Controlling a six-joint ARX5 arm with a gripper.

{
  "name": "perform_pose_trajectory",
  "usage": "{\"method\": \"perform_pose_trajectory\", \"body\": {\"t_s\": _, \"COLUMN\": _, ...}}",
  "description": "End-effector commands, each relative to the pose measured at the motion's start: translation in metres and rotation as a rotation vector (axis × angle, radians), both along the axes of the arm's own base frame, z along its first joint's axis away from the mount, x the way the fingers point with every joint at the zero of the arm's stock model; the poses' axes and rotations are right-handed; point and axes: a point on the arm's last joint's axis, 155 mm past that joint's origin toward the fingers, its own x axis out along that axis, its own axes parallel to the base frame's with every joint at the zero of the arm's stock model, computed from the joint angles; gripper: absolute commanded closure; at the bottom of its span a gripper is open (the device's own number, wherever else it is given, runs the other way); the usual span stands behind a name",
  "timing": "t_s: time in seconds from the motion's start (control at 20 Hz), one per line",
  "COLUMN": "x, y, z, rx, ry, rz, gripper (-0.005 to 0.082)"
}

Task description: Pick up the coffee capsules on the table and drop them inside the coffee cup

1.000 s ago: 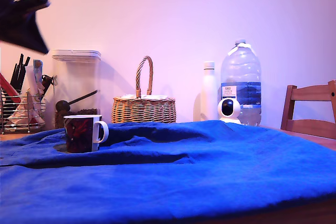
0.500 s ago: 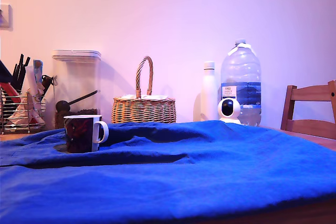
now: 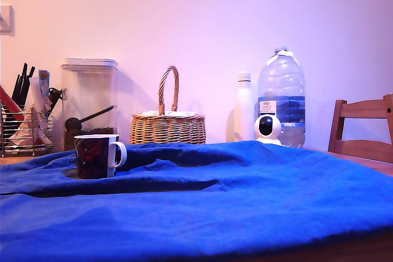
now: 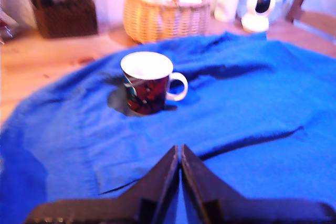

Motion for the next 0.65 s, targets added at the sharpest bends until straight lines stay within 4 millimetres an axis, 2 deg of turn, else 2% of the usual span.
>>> {"method": "perform_pose_trajectory", "body": {"t_s": 0.0, "x": -0.004, "y": 0.002, "z": -0.008, "rx": -0.002, "ry": -0.008, "rz": 0.009, "gripper": 0.079}}
{"method": "perform_pose_trajectory", "body": {"t_s": 0.6, "x": -0.022, "y": 0.01, "z": 0.014, "rx": -0.029, "ry": -0.119, "rz": 0.04, "gripper": 0.079}}
